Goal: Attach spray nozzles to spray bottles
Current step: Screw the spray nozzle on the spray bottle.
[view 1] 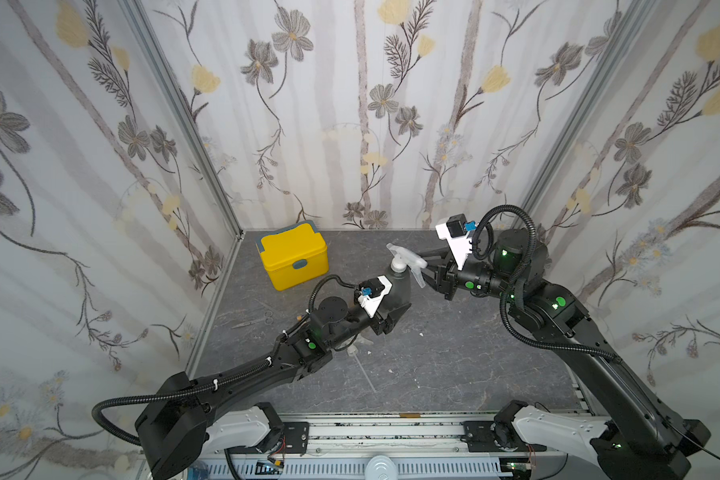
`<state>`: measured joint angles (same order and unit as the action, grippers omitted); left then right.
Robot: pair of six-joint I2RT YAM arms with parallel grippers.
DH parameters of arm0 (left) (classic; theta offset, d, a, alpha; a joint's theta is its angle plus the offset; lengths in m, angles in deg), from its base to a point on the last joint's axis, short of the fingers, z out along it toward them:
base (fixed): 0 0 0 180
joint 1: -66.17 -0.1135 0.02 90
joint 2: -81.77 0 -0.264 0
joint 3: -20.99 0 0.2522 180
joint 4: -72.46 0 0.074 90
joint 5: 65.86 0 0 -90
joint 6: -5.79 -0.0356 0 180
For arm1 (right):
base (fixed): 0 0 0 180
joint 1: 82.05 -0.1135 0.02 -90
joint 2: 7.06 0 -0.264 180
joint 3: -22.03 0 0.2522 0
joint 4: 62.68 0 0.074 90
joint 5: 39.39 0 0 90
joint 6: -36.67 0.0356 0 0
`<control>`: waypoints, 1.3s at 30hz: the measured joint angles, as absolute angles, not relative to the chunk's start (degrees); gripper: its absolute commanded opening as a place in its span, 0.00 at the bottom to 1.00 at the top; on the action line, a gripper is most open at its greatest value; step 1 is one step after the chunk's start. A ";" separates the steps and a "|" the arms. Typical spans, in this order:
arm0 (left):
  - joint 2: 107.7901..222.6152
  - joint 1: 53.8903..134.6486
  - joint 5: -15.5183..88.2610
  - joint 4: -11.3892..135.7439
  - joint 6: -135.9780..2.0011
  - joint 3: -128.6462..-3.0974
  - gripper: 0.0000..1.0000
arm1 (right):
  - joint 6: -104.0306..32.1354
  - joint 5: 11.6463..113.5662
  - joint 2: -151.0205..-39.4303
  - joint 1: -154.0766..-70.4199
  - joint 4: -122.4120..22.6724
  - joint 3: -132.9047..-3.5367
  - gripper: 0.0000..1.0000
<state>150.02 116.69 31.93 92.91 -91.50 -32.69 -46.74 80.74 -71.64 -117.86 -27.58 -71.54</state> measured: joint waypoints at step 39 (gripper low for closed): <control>149.52 117.24 32.17 90.49 -91.52 -33.02 0.74 | -44.38 71.62 -73.17 -123.48 -35.88 -67.45 0.32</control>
<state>149.52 117.24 32.17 90.49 -91.52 -33.02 -44.38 71.62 -73.17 -123.48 -35.88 -67.45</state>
